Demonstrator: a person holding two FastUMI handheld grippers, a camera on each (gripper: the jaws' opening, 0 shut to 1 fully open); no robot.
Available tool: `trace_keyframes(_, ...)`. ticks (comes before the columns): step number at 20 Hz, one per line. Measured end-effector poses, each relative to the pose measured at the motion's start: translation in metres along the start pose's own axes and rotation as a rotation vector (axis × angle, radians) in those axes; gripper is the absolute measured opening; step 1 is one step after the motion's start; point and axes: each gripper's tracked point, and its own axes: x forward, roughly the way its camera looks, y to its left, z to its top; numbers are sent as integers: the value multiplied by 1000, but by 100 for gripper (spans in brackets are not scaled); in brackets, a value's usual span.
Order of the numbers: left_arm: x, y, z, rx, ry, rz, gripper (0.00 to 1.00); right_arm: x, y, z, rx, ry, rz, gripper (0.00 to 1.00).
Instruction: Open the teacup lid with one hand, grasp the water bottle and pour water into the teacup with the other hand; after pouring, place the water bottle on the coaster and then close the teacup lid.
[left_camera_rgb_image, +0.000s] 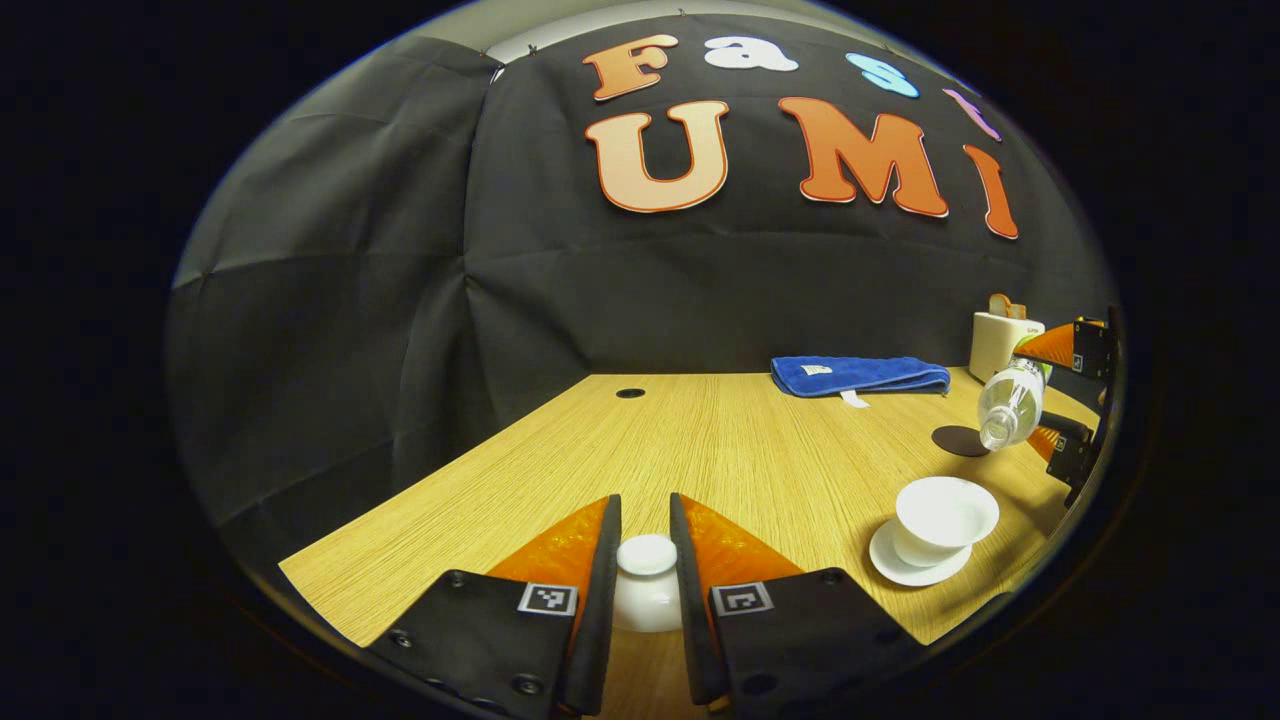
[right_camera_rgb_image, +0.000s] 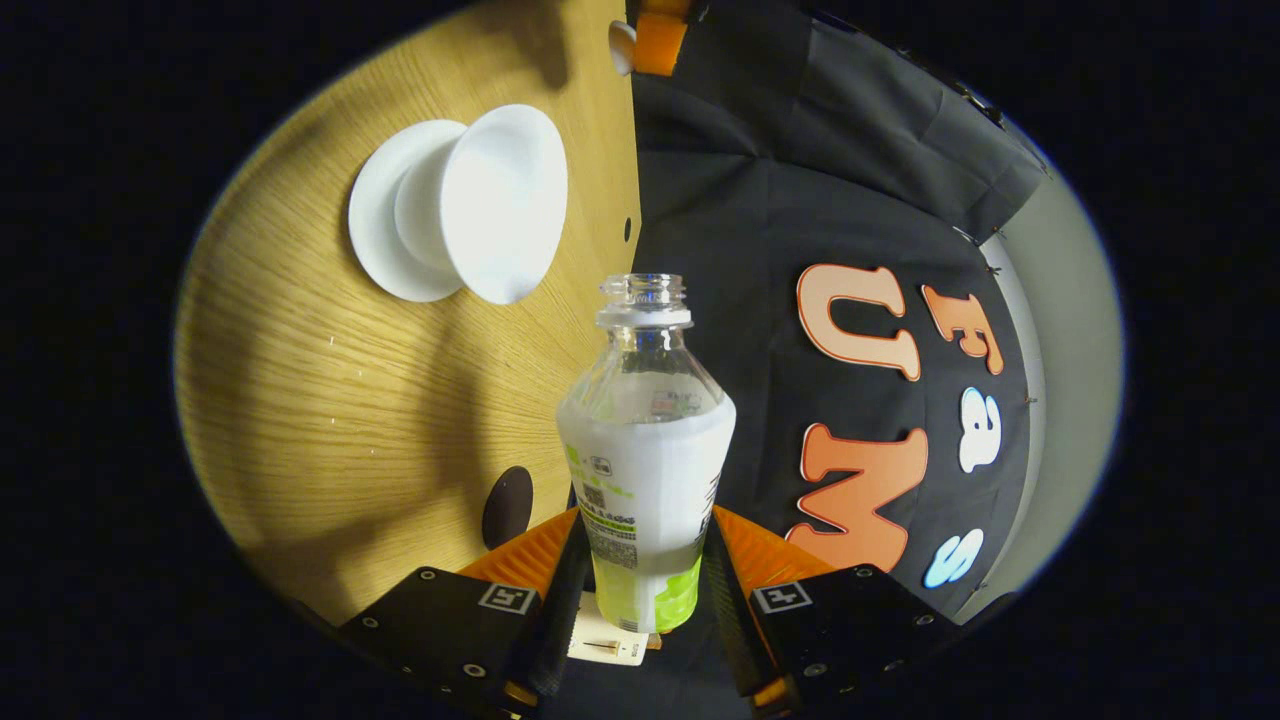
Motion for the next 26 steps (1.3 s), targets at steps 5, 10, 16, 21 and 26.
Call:
trace_keyframes(5,0,0,0,5,-1,-2,35,8,-2,0,-42,-16,-39,64)
trace_keyframes(10,-1,-1,6,5,-17,-4,32,7,-12,2,-62,-22,-85,64)
trace_keyframes(16,-2,0,4,9,-12,-4,35,10,-42,-2,-105,-32,-143,64)
trace_keyframes(21,-3,1,4,12,-13,-1,35,11,-63,-1,-136,-48,-195,64)
trace_keyframes(26,-4,1,5,11,-15,-3,32,14,-74,1,-163,-57,-239,64)
